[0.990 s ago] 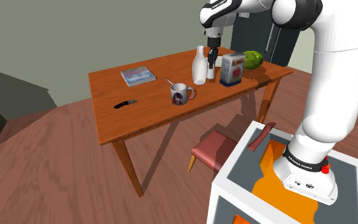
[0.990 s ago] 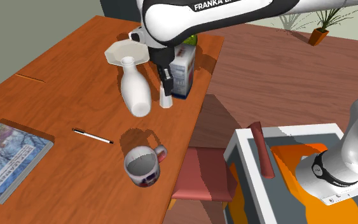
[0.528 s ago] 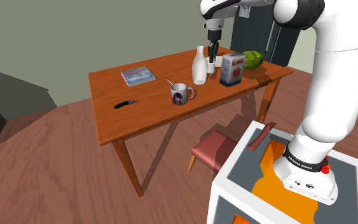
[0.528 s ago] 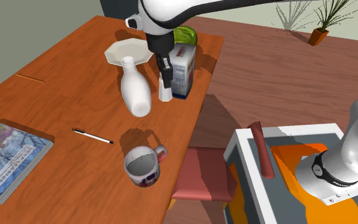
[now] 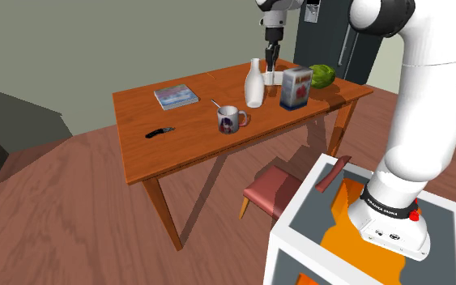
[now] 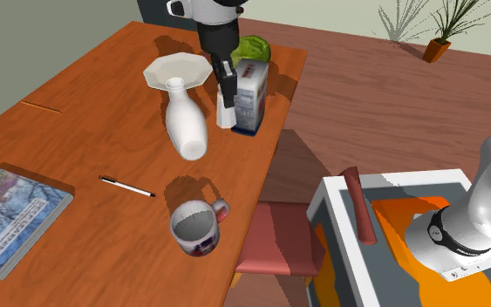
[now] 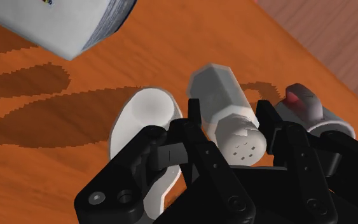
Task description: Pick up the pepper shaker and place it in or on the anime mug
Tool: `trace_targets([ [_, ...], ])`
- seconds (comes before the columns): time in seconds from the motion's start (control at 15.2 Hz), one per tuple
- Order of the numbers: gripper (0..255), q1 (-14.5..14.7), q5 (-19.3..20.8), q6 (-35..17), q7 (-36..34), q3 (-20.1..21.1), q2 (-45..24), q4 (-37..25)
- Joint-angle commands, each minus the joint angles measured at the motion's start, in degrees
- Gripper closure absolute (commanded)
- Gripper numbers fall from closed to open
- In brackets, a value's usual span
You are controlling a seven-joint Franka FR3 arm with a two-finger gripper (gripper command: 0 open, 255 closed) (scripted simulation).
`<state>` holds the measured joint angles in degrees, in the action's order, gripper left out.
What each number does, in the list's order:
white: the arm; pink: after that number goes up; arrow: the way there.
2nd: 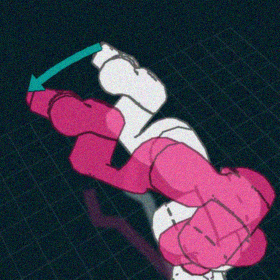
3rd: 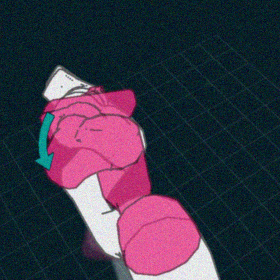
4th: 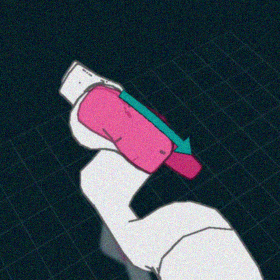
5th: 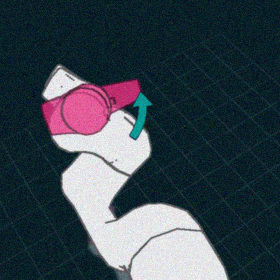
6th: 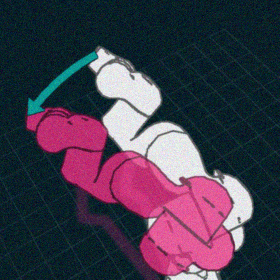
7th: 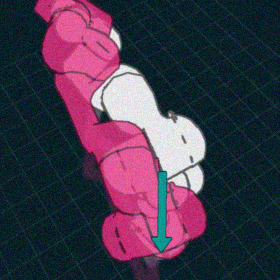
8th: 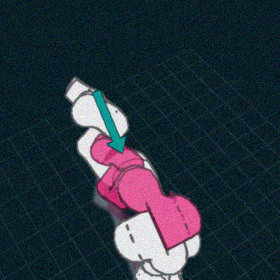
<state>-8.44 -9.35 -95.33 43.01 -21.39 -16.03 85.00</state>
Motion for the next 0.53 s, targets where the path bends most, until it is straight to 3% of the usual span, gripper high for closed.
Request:
trace_targets([
  [0.0, 255, 0.7, 0.1, 0.7, -1.2, 0.4, 0.2, -0.6],
  [0.46, 255, 6.6, 0.8, 0.7, -10.2, 3.5, 1.9, 0.1],
])
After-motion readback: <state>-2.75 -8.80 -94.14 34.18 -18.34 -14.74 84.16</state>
